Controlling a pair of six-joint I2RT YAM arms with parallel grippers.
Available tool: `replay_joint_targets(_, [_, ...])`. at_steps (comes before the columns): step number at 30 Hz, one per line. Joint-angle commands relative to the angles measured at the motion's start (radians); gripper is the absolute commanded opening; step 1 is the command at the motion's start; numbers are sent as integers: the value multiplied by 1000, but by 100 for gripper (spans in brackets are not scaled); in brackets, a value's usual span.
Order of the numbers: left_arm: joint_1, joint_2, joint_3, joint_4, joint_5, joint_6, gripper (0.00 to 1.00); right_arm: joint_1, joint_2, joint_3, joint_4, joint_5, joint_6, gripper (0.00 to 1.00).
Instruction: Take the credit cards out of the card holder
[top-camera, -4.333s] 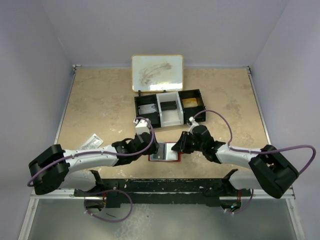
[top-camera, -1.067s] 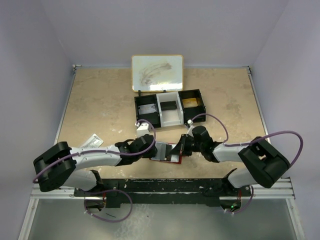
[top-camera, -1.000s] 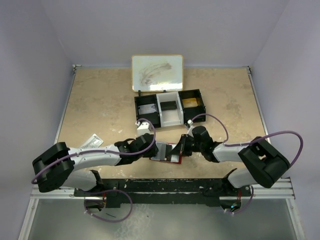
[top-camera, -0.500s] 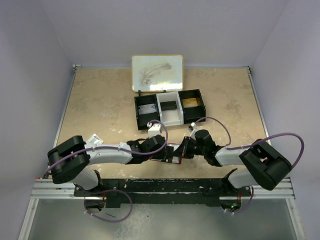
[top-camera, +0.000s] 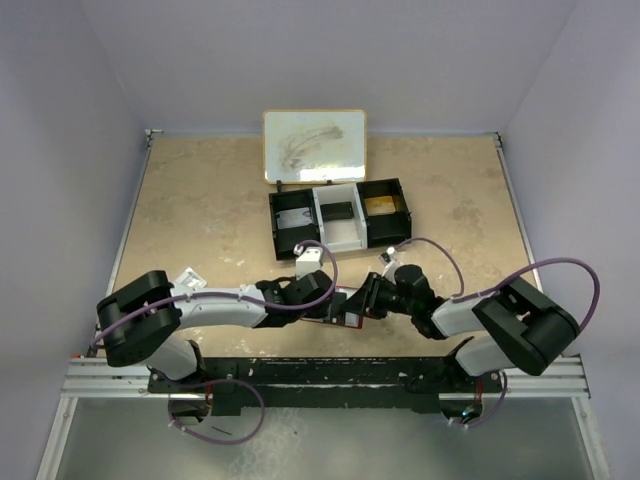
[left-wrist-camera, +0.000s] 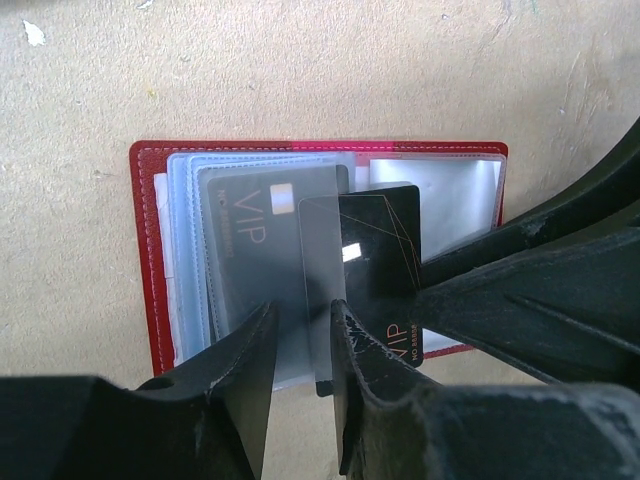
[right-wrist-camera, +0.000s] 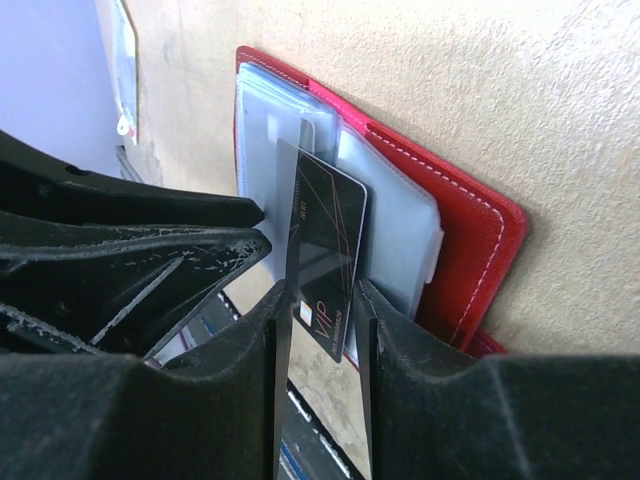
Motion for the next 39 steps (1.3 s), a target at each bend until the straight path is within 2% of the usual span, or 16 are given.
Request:
replay_joint_targets(1, [-1, -13, -17, -4, -18, 1, 25, -3, 43, -59, 199, 57, 12, 36])
replay_joint_targets(7, [-1, -17, -20, 0, -21, -1, 24, -3, 54, -90, 241, 59, 40, 41])
replay_joint_targets(10, [-1, -19, -23, 5, -21, -3, 24, -4, 72, -27, 91, 7, 31, 41])
replay_joint_targets(11, [-1, -20, -24, 6, -21, -3, 24, -3, 83, -22, 105, 22, 21, 42])
replay_joint_targets(13, [-1, -20, -24, 8, -21, -3, 24, 1, 89, -78, 235, 8, 51, 55])
replay_joint_targets(15, [-1, -22, -24, 6, -21, -2, 24, 1, 77, -141, 348, 17, 82, 58])
replay_joint_targets(16, [-1, -24, -25, 3, -21, -3, 24, 2, 66, -145, 342, 16, 76, 59])
replay_joint_targets(21, [-1, -27, -25, 3, -20, -2, 24, 1, -3, -82, 153, 23, -9, 58])
replay_joint_targets(28, [-1, -28, -22, -1, -15, 1, 24, 1, -85, -65, 14, 38, -47, 50])
replay_joint_targets(32, [-1, -31, -21, -1, -10, 3, 23, 2, -81, -49, -17, 6, -82, 43])
replay_joint_targets(39, [-3, -31, -26, 10, -8, -1, 23, 1, -46, -36, 4, -16, -85, 42])
